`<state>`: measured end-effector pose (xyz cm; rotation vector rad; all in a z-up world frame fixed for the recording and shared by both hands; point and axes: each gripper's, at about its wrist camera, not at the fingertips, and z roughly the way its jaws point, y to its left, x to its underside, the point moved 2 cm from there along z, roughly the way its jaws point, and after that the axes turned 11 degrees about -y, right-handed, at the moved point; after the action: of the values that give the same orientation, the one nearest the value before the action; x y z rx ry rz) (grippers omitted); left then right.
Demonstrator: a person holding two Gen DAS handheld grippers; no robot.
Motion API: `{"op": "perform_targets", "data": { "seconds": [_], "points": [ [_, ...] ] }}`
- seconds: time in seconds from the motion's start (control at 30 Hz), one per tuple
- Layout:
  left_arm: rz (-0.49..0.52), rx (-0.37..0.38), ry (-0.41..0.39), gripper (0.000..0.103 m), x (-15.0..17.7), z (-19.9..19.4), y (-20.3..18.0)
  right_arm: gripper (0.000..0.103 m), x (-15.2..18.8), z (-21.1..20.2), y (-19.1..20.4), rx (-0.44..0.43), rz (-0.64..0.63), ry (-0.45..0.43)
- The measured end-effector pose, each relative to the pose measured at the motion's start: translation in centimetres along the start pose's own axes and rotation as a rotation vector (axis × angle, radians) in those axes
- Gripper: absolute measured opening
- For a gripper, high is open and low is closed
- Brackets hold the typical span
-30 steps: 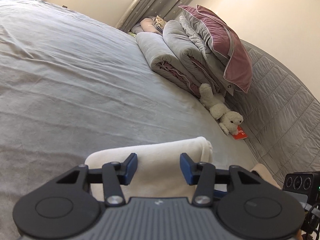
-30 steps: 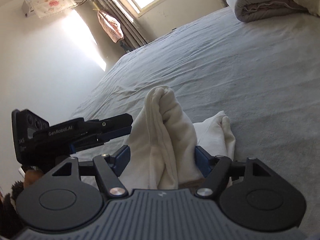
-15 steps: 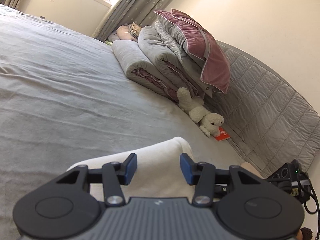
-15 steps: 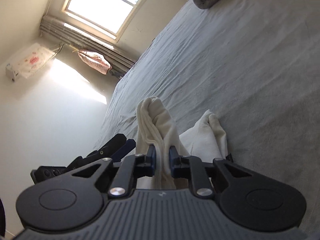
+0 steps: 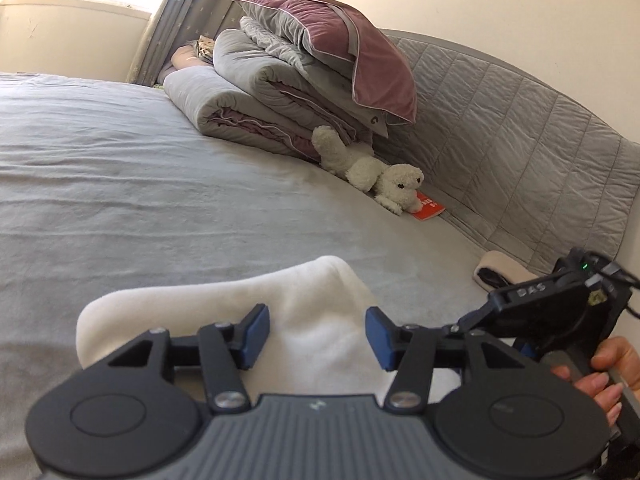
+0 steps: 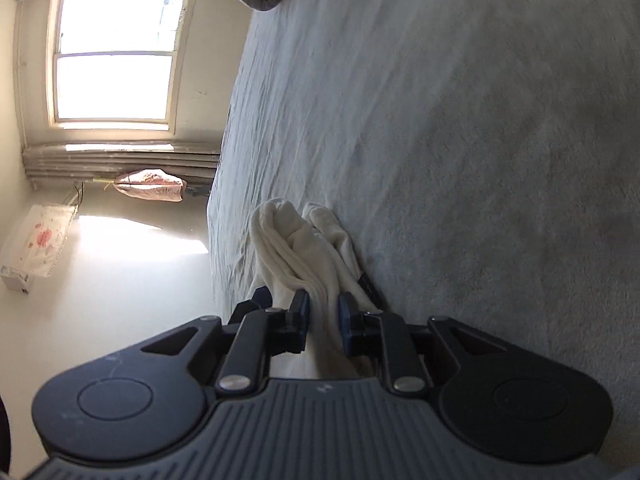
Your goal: Fold clothes
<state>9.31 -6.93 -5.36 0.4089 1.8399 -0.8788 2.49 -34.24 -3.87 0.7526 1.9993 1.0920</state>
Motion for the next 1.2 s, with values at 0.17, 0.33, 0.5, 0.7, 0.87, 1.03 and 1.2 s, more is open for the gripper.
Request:
{"op": "perform_targets", "data": {
  "seconds": [0.17,0.33,0.5,0.7,0.87,1.03,1.2],
  "points": [
    [0.053,0.000,-0.016,0.061,0.6,0.1,-0.9,0.026,0.1,-1.6,5.8,-0.012,-0.445,-0.168],
    [0.137,-0.006,-0.007,0.064,1.0,0.3,-2.1,0.026,2.1,1.3,7.7,-0.071,-0.698,-0.173],
    [0.152,0.012,0.005,0.064,1.2,-0.1,-2.3,0.015,3.2,5.7,6.1,0.023,-0.915,-0.171],
    [0.225,0.059,0.037,0.064,2.1,-1.3,-3.8,0.000,2.6,6.2,3.7,0.078,-0.904,-0.154],
    [0.245,0.083,0.062,0.064,2.6,-3.1,-4.6,0.000,3.2,5.7,3.7,0.091,-0.939,-0.150],
    [0.200,0.101,0.078,0.064,1.2,-5.1,-3.8,0.019,3.9,5.1,4.5,0.090,-0.975,-0.151],
    [0.139,-0.014,0.005,0.063,-1.1,-6.4,-0.5,0.019,4.0,4.4,5.2,0.066,-0.978,-0.180]
  ]
}}
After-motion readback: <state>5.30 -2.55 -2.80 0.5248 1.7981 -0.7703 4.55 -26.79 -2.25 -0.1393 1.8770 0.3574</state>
